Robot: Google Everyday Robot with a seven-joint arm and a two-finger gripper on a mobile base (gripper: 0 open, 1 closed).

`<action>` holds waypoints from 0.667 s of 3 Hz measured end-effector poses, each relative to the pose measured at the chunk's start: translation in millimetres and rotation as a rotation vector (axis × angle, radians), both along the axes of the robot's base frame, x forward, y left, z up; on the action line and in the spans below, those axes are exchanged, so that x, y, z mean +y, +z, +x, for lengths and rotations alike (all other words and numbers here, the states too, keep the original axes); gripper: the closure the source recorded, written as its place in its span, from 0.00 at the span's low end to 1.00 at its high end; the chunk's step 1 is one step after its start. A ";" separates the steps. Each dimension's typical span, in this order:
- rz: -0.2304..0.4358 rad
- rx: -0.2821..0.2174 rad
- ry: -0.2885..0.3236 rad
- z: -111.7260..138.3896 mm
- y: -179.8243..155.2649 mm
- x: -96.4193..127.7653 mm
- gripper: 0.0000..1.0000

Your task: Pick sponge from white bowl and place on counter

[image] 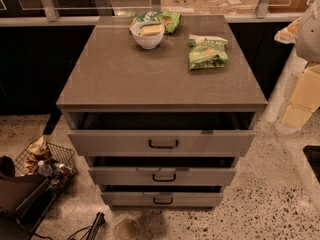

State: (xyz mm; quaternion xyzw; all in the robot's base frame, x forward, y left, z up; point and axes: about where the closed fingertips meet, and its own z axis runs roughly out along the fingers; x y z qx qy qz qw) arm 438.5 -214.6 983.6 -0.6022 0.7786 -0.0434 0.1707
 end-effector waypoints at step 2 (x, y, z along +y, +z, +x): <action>0.029 -0.065 -0.016 33.9 3.7 7.6 0.00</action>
Offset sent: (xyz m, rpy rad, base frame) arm 0.1150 0.0230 0.0098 0.1003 -0.2037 -0.0560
